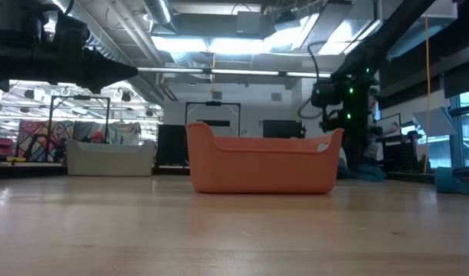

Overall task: Sort rubber bands into baskets
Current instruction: Put the blue rubber band into the orange bin

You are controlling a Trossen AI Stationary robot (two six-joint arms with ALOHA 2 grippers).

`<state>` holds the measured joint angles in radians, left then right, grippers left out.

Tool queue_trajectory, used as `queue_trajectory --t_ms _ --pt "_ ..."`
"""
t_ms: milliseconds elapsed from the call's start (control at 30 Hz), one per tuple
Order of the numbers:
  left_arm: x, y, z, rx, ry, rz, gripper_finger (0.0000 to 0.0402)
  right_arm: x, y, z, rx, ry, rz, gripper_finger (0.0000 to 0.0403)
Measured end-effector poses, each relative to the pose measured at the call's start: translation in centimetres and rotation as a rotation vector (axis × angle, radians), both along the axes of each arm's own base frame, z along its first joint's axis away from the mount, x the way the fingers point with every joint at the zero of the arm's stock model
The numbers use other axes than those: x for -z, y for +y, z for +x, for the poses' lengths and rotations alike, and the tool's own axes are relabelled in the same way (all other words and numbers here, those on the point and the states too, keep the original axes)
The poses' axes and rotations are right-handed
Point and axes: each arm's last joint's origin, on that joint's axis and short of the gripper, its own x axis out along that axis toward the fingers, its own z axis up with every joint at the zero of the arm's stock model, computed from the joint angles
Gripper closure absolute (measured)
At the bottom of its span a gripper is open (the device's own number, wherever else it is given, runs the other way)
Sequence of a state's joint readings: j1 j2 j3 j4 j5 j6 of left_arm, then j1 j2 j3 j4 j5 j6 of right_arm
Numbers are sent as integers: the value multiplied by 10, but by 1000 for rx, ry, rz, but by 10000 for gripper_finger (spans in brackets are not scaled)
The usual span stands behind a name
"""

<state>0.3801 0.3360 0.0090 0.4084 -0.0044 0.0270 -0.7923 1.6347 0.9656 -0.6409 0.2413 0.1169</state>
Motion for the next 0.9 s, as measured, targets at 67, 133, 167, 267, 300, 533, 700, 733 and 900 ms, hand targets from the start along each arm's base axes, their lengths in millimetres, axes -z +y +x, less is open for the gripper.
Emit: queue_trajectory --t_ms 67,133,167,267,300,533,700,733,900 --pt "0 0 0 -1 3 6 396 -10 7 3 -25 -25 -22 398" --pt "0 0 0 -1 4 8 396 -21 16 6 -49 -49 -43 394" --pt "0 0 0 -1 3 8 396 -26 21 7 -62 -59 -50 391" --pt "0 0 0 -1 4 8 396 -40 35 10 -105 -94 -77 391" --pt "0 0 0 -1 3 8 396 -45 39 11 -116 -110 -86 392" --pt "0 0 0 -1 3 8 396 -72 69 16 -205 -222 -130 399" --pt "0 0 0 -1 3 7 396 -83 89 23 -291 -285 -155 393" --pt "0 0 0 -1 3 7 396 -85 93 26 -311 -299 -163 392" --pt "0 0 0 0 2 5 396 -89 110 41 -436 -384 -171 391"
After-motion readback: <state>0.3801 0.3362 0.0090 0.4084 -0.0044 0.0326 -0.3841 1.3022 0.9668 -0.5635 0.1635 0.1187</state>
